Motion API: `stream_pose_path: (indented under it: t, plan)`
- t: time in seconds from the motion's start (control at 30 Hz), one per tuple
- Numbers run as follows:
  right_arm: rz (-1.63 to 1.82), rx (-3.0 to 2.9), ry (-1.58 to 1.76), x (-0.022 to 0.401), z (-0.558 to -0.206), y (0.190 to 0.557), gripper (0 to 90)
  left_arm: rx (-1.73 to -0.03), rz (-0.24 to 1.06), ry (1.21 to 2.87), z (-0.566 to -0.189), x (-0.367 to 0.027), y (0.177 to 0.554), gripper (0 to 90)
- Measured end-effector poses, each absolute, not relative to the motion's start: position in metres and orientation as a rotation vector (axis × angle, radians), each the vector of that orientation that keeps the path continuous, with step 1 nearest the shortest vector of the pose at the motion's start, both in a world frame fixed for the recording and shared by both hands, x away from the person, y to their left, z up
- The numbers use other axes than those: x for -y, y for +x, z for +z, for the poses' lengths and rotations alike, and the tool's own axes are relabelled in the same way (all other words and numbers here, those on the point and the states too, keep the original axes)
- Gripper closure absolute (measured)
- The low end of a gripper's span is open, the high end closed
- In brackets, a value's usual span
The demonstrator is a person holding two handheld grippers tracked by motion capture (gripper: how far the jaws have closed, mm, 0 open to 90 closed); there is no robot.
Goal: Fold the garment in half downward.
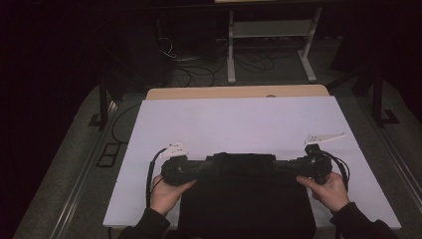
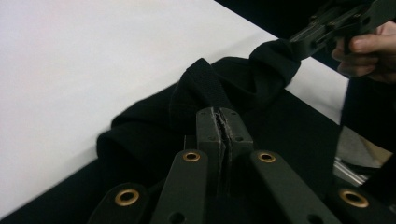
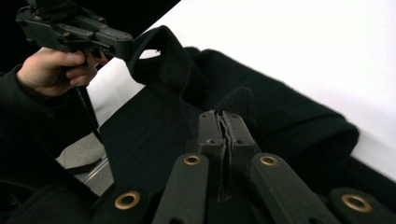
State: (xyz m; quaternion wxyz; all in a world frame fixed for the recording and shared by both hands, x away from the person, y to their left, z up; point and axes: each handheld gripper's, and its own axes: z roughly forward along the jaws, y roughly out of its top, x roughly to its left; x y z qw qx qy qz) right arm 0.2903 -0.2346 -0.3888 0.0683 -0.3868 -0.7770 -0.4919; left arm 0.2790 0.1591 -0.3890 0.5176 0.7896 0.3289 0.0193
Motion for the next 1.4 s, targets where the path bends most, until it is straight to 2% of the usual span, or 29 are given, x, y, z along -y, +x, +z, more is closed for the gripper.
stream_pose_path:
  t: [0.93,1.4]
  plan:
    - [-1.325,2.312,-1.122,0.237,-0.408,0.253,86.4,-0.77,-0.065,1.993,-0.408,-0.167,0.239,86.8]
    - [-1.271,2.33,-1.101,0.238,-0.414,0.242,86.2,-0.771,-0.092,2.032,-0.415,-0.168,0.231,86.6]
